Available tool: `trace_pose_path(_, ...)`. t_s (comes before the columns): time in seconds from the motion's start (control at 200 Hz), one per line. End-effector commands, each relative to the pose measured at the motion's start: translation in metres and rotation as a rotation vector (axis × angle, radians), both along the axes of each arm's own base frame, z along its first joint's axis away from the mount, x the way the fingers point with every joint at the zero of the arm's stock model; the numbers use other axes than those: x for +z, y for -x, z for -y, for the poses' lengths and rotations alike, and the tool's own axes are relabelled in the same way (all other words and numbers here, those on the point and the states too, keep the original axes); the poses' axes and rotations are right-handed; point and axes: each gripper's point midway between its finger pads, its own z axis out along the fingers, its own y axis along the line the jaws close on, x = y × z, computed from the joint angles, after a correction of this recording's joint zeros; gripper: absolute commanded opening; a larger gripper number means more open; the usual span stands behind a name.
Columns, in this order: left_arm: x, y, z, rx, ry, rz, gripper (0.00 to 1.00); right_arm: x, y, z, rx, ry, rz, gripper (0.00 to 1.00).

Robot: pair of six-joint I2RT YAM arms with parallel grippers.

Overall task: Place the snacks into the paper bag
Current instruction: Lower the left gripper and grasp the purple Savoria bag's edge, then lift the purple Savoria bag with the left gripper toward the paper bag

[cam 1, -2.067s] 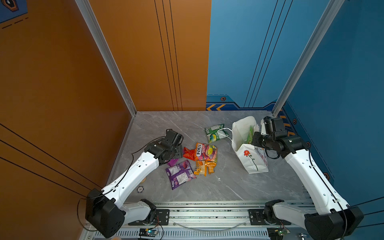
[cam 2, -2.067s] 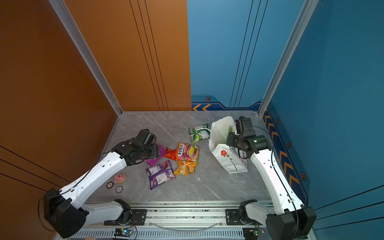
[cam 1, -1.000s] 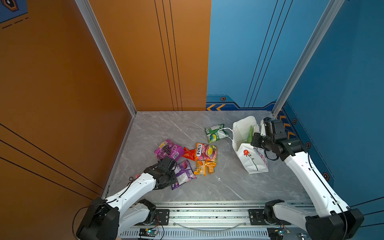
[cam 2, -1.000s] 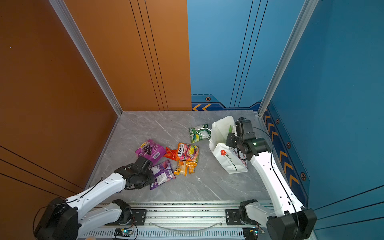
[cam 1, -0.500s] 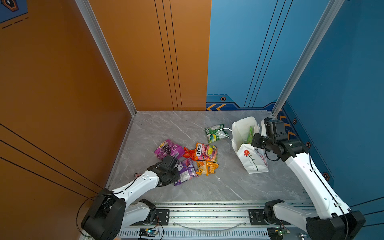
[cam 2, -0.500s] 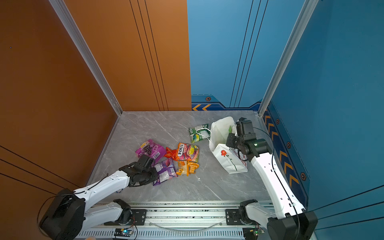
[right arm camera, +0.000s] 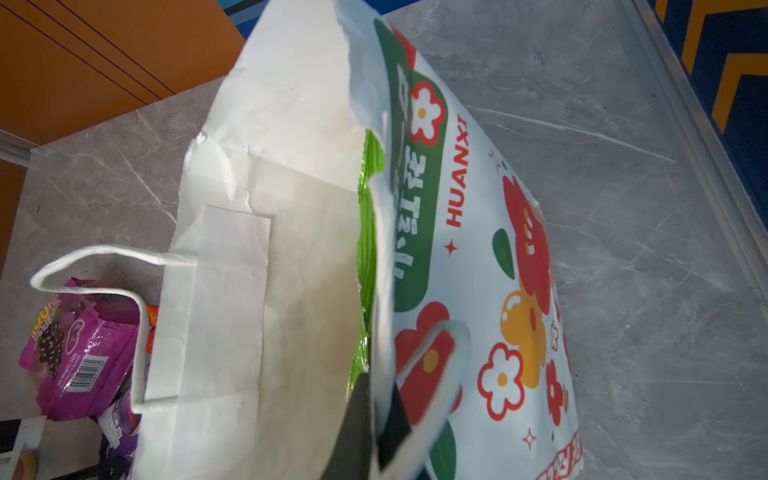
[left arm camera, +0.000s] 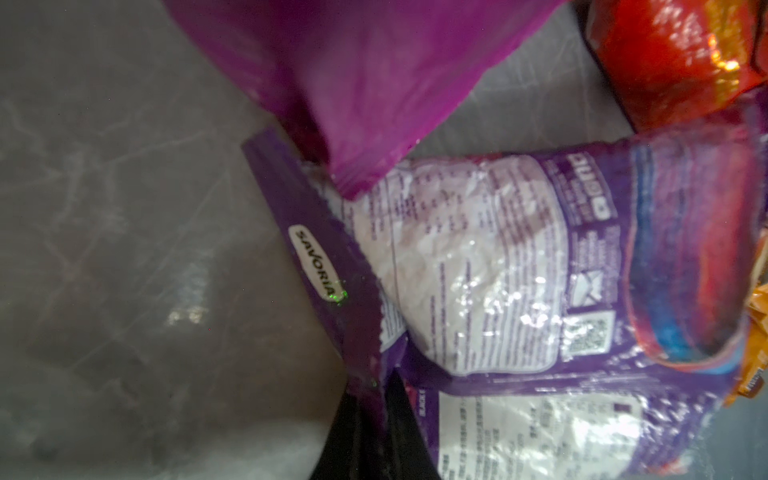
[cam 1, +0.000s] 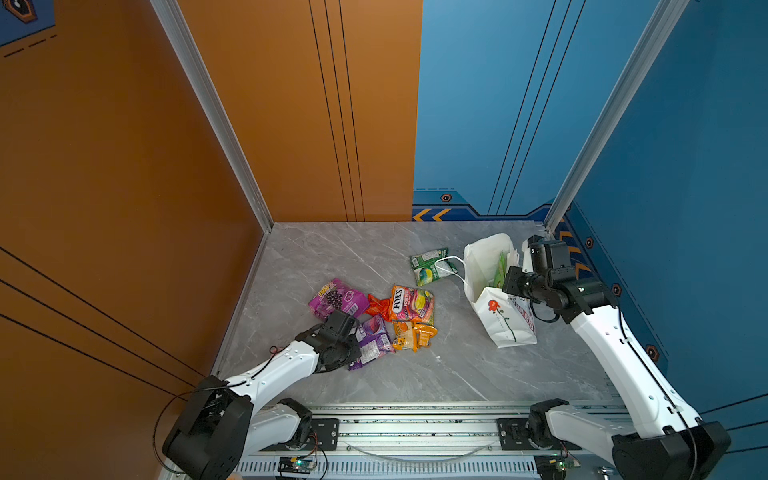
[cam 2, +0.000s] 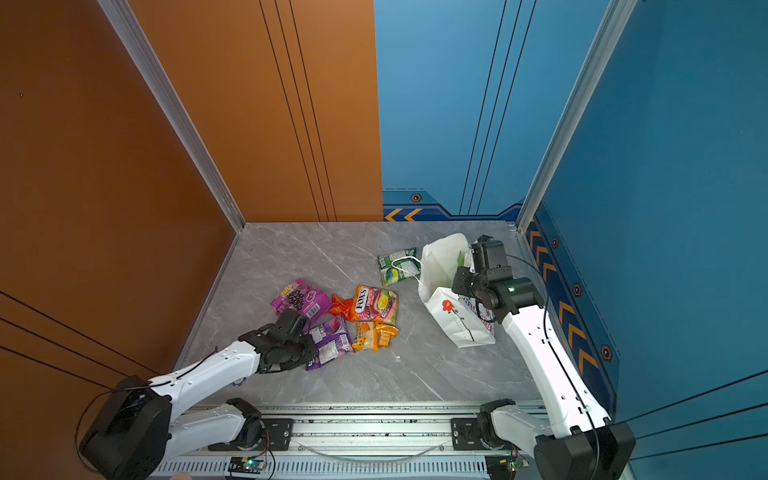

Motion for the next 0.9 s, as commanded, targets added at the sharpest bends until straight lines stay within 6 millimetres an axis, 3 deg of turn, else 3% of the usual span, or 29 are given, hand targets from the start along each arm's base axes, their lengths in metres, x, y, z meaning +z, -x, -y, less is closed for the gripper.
trace_pose_path(0.0, -0.017, 0.024, -0.012, -0.025, -0.067, -0.079, 0.02, -0.004, 0.006, 0.0, -0.001, -0.001, -0.032, 0.06)
trace_pose_path(0.26, 0.007, 0.014, -0.011, -0.051, -0.091, 0.022, 0.0, -0.005, 0.007, 0.0, -0.002, 0.002, -0.033, 0.07)
trace_pose_path(0.445, 0.034, 0.002, -0.008, -0.062, -0.088, 0.132, 0.0, -0.005, 0.008, 0.0, -0.003, 0.0, -0.032, 0.07)
trace_pose_path(0.891, 0.138, -0.036, -0.005, -0.111, -0.098, 0.444, 0.0, -0.001, 0.009, 0.0, 0.007, 0.005, -0.028, 0.06)
